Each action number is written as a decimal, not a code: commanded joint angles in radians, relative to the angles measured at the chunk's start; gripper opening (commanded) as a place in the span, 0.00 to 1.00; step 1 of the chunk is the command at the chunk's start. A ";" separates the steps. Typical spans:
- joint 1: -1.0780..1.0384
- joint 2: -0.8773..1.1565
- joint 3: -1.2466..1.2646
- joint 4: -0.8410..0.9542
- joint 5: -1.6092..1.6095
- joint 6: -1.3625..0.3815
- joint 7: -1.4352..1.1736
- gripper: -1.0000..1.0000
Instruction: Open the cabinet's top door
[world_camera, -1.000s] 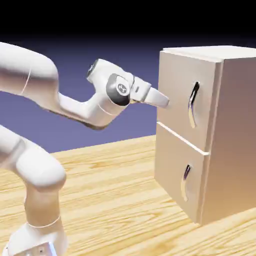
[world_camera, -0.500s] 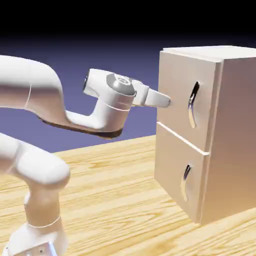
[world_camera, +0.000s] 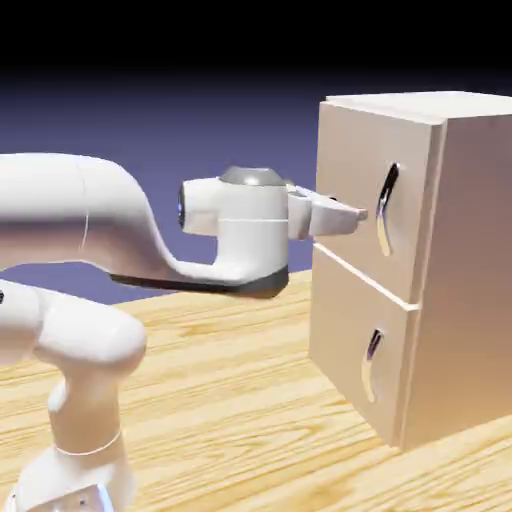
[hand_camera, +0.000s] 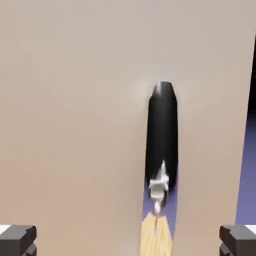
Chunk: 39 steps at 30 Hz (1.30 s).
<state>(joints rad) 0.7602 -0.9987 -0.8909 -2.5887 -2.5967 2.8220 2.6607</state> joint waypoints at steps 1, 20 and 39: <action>0.013 -0.007 -0.015 0.004 -0.044 -0.004 0.032 1.00; 0.073 0.066 -0.033 0.014 -0.184 -0.168 0.237 0.00; -0.294 -0.075 0.619 -0.349 0.528 -0.581 0.083 0.00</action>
<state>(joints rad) 0.4662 -1.0735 -0.2719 -2.9379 -2.0702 2.2418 2.7444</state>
